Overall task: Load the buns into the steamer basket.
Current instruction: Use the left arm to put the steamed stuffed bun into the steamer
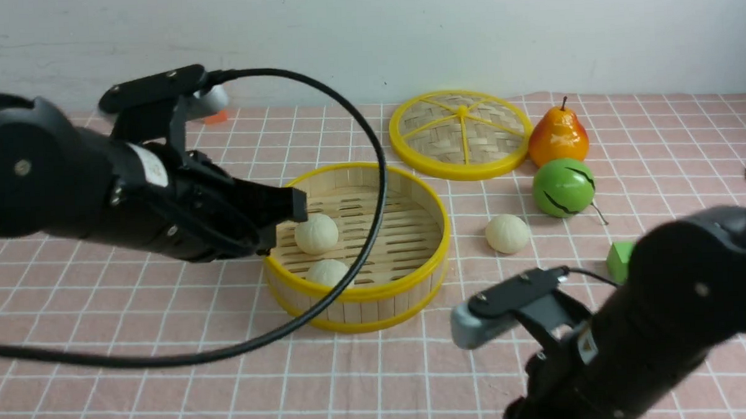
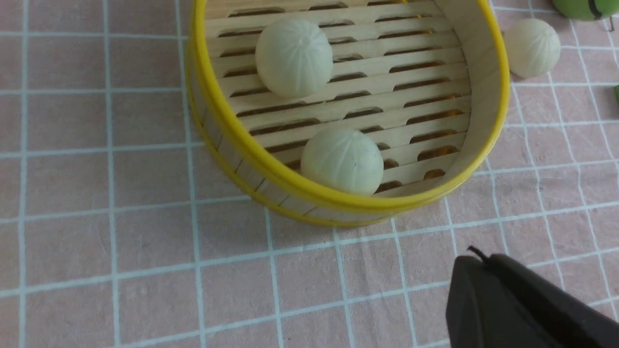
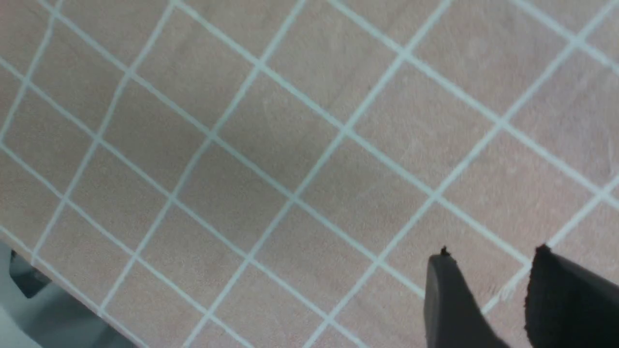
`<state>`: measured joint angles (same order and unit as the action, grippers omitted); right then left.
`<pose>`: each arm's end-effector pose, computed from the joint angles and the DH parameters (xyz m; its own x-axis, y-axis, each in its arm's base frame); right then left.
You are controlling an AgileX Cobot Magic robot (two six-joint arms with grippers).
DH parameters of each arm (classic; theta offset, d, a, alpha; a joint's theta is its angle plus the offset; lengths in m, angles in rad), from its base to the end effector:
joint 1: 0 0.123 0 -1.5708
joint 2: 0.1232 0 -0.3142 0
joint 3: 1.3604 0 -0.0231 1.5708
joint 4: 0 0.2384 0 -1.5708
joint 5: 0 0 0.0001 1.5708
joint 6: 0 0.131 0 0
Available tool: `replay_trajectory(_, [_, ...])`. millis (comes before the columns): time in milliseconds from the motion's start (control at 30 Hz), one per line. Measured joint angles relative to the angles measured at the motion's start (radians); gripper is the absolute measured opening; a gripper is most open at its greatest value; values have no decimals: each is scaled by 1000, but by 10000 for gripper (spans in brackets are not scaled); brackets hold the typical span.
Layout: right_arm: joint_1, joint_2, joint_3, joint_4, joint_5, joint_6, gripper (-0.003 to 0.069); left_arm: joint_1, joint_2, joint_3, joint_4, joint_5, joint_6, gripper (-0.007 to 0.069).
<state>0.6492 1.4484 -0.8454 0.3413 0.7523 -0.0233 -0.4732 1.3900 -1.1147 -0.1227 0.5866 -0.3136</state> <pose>0.1894 0.1814 0.2191 -0.8811 -0.3896 -0.2682 -0.4588 0.8416 0.2850 0.2755 -0.1510 0.3236 -0.7687 -0.0593 -0.6368 0.2048 0.9204 -0.3329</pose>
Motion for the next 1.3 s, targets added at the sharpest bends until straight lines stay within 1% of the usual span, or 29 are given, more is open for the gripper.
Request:
replay_trajectory(100, [0,-69,71,10,-93,52,242,0,84,-54,-23,-7,34,-7])
replay_trajectory(300, [0,-151,113,17,-225,125,242,0,258,-163,-28,-34,97,-1])
replay_trajectory(333, [0,-152,116,17,-230,125,242,0,264,-163,-28,-33,100,-1])
replay_trajectory(367, [1,-153,143,19,-254,166,242,0,310,-200,-28,-19,116,0])
replay_trajectory(500, [32,-154,257,20,-271,265,242,0,402,-299,-27,50,140,22])
replay_trajectory(533, [35,-154,262,20,-271,270,242,0,406,-308,-27,53,142,27])
replay_trajectory(567, [43,-154,298,20,-273,302,242,0,437,-342,-24,86,163,57])
replay_trajectory(667, [44,-158,299,18,-293,313,242,0,472,-381,-21,123,186,143])
replay_trajectory(700, [44,-159,296,16,-296,313,242,0,477,-382,-21,127,187,150])
replay_trajectory(733, [44,-162,277,5,-302,311,242,0,493,-389,-16,137,190,216])
replay_trajectory(767, [44,-162,265,-9,-304,309,242,0,504,-390,-13,137,191,244])
replay_trajectory(800, [44,-162,265,-9,-304,309,242,0,506,-390,-13,137,192,256])
replay_trajectory(833, [44,-162,241,-38,-306,306,242,0,526,-390,-3,138,194,293])
replay_trajectory(900, [44,-162,225,-55,-306,305,242,0,540,-390,-1,138,197,304])
replay_trajectory(933, [44,-162,207,-73,-306,304,242,0,556,-390,5,138,199,301])
replay_trajectory(1000, [44,-162,183,-92,-306,304,242,0,571,-390,10,138,185,258])
replay_trajectory(1033, [44,-162,171,-97,-306,304,242,0,576,-390,14,135,163,203])
replay_trajectory(1067, [44,-162,165,-99,-306,300,242,0,577,-389,16,132,146,174])
replay_trajectory(1100, [44,-162,157,-106,-308,295,242,0,577,-389,23,128,122,100])
replay_trajectory(1133, [44,-162,155,-108,-308,293,242,0,577,-389,25,125,116,89])
replay_trajectory(1167, [44,-162,147,-123,-311,285,242,0,577,-389,28,115,98,20])
replay_trajectory(1200, [44,-162,144,-132,-316,278,242,0,577,-389,28,107,93,-4])
replay_trajectory(1233, [44,-162,142,-145,-326,273,242,0,577,-389,28,96,87,-13])
replay_trajectory(1300, [44,-162,141,-169,-354,270,242,0,577,-389,26,77,82,-13])
